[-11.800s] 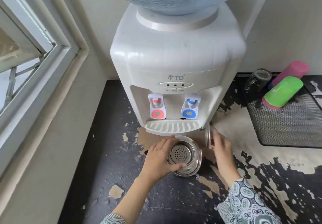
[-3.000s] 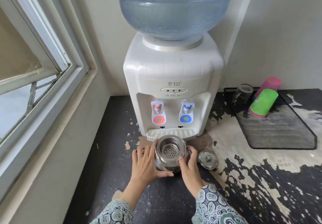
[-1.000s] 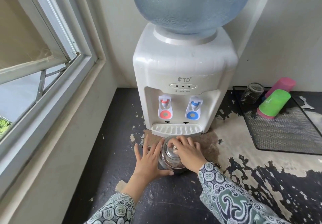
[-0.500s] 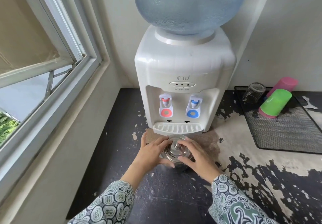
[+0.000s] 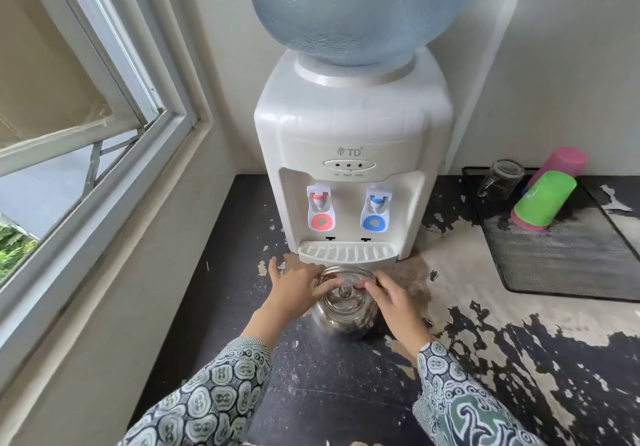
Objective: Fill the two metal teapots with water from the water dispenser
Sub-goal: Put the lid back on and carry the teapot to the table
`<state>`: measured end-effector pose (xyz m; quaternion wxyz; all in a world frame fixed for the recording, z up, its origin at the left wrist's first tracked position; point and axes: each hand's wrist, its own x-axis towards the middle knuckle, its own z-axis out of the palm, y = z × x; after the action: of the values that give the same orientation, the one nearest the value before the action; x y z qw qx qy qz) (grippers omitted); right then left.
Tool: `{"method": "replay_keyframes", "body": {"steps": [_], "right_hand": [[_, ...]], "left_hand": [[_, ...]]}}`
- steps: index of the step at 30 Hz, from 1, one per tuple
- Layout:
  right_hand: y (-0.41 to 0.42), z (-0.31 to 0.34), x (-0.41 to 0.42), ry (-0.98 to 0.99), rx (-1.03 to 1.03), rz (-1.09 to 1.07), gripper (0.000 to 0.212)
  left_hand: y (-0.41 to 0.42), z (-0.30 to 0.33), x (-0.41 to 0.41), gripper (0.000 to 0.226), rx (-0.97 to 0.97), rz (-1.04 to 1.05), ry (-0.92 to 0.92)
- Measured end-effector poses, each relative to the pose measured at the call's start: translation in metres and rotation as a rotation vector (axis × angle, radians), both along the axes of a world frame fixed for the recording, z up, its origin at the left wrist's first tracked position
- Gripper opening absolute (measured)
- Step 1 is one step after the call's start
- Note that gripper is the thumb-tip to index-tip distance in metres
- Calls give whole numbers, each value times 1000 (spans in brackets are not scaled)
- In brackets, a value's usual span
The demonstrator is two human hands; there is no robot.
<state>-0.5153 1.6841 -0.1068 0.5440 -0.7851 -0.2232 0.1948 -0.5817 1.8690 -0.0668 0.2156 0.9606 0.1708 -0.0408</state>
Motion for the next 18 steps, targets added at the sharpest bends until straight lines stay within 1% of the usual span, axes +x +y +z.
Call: {"method": "replay_keyframes", "body": {"steps": [2,4,5,6,8,11,12,14,15,16,17,18], "right_hand": [[-2,0,2,36,-1,33,13],[-7,-1,2,30,-22,68,14],[-10,-1,2,23,-33,85,11],[-15,1,3,5,-45,98,10],[-29,8,4,-41,-60,87,16],[-62,21,7,-129,-60,43,12],[-74,27,8,-159,-49,39,16],[-100,40,7,-161,-51,18,19],[-122,50,6,-165,-49,-8,16],[-140,57,6,-166,-35,-25,13],[-163,64,4,-173,-32,-51,15],[-184,71,4,-186,-25,-75,24]], "left_hand": [[-3,-2,-1,43,49,-14,14],[-5,-4,-2,28,46,-22,-3],[-6,-4,-2,24,44,-23,-16],[-9,-3,-2,23,44,-29,-31],[-21,0,-2,25,51,-56,-35],[-52,9,1,29,57,-97,-55],[-63,11,4,29,43,-98,-80],[-86,18,7,29,-8,-104,-127],[-107,22,12,27,-57,-134,-164],[-125,28,15,24,-125,-164,-204],[-147,35,18,22,-215,-199,-245],[-167,42,19,20,-314,-231,-270]]}}
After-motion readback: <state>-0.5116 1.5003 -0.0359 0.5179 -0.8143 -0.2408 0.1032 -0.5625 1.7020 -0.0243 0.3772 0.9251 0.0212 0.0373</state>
